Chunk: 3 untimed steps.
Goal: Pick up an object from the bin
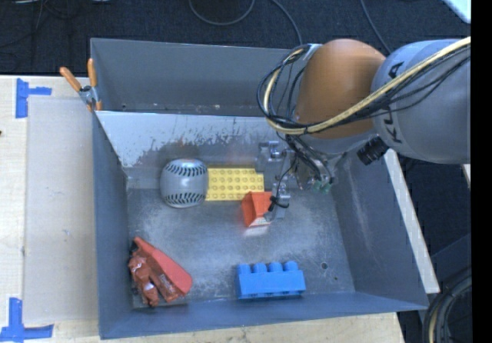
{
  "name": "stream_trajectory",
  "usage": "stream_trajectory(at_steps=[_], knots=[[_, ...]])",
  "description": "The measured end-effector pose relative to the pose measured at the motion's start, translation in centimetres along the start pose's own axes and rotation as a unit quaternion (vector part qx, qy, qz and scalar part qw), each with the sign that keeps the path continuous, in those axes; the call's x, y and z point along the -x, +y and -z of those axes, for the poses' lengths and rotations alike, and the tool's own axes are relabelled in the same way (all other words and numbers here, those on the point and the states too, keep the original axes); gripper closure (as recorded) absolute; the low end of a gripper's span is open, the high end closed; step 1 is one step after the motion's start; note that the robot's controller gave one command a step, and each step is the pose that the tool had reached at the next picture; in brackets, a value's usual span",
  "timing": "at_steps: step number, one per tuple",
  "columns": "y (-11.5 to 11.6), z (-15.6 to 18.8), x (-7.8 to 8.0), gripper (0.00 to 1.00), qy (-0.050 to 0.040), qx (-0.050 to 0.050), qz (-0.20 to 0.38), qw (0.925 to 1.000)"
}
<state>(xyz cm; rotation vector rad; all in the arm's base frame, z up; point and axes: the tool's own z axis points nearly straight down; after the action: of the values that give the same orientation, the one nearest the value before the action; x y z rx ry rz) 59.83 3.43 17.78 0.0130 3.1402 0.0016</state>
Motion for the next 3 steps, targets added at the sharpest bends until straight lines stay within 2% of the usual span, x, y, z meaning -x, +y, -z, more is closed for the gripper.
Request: stream_trajectory(at_steps=[1,2,3], knots=[[-1.4,-2.3,2.0,0.00,0.0038,0.000,0.060,0.9982],[-0.5,-2.4,2.3,0.00,0.0001,0.000,-0.051,0.9987],[-1.4,-8.7,2.5,0.00,0.0030,0.001,-0.015,0.9999]])
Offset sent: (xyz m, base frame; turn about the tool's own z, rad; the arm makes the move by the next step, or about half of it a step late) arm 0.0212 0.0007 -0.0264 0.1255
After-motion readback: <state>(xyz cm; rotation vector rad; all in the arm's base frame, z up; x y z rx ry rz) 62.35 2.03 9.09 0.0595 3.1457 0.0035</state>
